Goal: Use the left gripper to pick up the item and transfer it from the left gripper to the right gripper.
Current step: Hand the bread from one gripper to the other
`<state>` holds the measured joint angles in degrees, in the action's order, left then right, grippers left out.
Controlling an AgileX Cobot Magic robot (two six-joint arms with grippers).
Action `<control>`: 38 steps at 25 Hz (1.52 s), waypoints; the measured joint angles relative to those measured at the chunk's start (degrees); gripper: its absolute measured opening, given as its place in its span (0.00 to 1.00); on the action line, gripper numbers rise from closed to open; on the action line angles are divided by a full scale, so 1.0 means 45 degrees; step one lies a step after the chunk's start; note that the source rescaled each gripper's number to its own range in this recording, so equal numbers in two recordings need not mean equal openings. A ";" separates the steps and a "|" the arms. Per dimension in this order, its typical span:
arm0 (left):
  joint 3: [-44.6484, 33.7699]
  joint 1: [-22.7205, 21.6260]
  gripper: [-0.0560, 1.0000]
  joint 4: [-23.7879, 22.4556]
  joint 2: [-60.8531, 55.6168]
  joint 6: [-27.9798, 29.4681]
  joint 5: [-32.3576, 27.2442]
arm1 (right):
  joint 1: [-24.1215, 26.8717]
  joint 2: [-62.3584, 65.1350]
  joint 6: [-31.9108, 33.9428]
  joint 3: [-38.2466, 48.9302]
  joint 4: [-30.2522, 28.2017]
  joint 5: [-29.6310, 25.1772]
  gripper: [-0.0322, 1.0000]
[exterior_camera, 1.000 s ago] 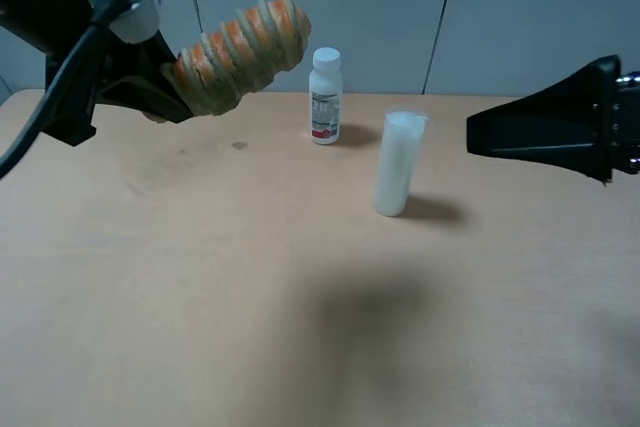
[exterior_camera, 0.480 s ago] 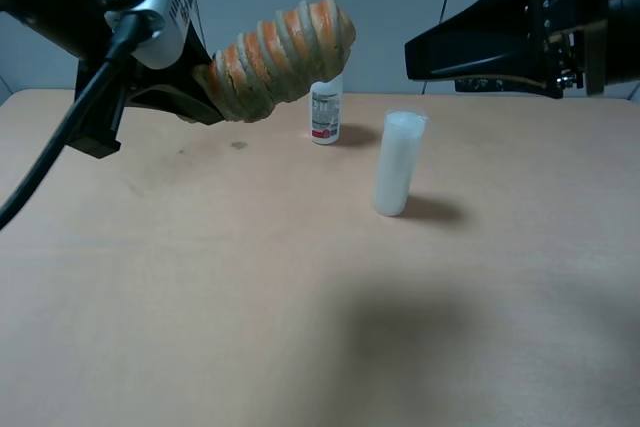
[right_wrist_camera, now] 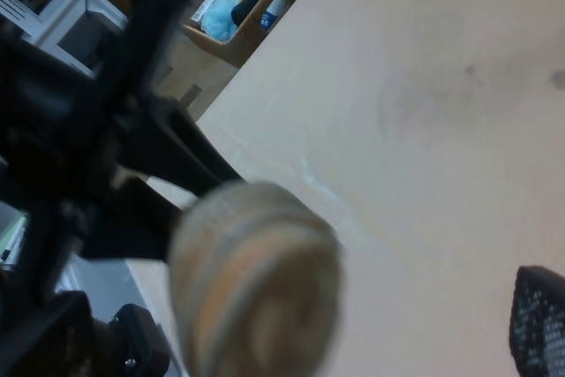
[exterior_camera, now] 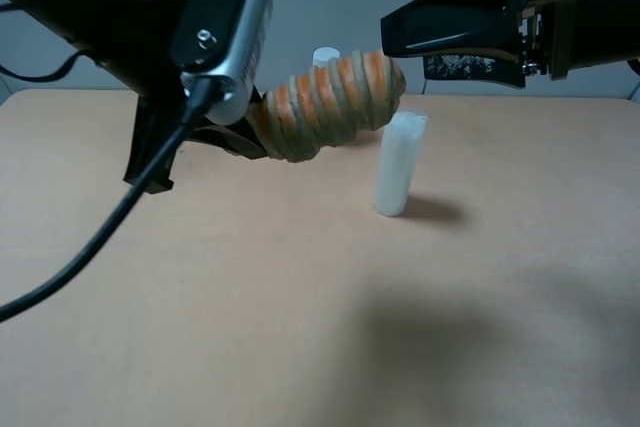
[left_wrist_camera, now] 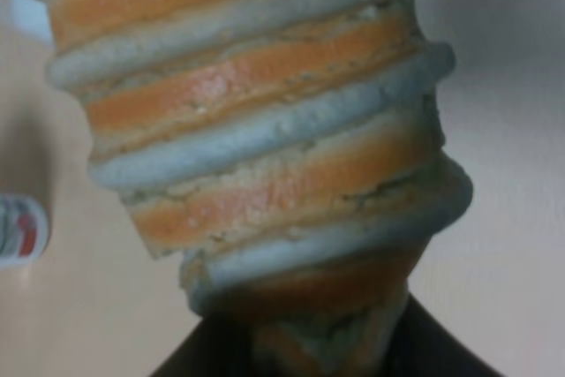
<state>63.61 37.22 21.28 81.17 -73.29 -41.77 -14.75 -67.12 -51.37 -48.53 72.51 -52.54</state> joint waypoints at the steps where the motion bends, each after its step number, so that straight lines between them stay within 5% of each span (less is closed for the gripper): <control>1: 0.0000 0.0212 0.05 0.0000 0.0202 0.0000 0.0212 | 0.0000 -0.0015 -0.0014 0.0000 0.0012 0.0000 1.00; 10: 0.0000 0.1387 0.05 0.0027 0.1078 0.0000 0.2079 | 0.0000 -0.0015 -0.0012 -0.0010 -0.0160 0.0011 1.00; 22: 0.0115 0.1444 0.05 0.0027 0.1082 -0.0011 0.3362 | 0.0000 -0.0015 0.0591 -0.0010 -0.1044 -0.0378 0.99; 30: 0.0115 0.1444 0.05 0.0027 0.1082 -0.0036 0.3361 | 0.0000 -0.0015 0.0631 -0.0010 -0.1044 -0.0508 0.58; 34: 0.0115 0.1444 0.05 0.0027 0.1082 -0.0040 0.3349 | 0.0000 -0.0015 0.0631 -0.0010 -0.0872 -0.0422 0.13; 38: 0.0115 0.1444 0.05 0.0027 0.1082 -0.0040 0.3361 | 0.0000 -0.0018 0.0631 -0.0010 -0.0838 -0.0422 0.10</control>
<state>64.13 43.72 21.41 86.04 -73.47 -26.64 -14.75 -67.20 -48.53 -48.57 68.74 -54.44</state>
